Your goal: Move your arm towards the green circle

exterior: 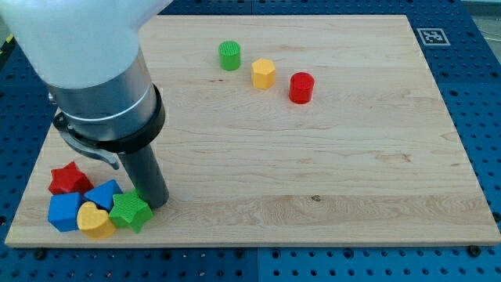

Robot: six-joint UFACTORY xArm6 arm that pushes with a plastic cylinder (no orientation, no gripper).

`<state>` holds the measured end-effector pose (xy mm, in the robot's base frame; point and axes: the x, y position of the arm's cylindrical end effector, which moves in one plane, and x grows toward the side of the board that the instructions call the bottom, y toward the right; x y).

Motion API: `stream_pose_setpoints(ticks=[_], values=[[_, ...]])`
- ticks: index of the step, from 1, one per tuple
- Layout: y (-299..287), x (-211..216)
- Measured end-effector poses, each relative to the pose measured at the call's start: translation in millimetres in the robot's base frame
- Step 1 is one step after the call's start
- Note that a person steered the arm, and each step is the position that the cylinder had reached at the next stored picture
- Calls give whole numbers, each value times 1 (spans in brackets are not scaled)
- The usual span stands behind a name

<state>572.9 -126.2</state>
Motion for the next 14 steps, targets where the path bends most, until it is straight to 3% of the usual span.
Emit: stream_pose_setpoints(ticks=[4,8,14], values=[[31,-48],[48,-175],[47,-209]])
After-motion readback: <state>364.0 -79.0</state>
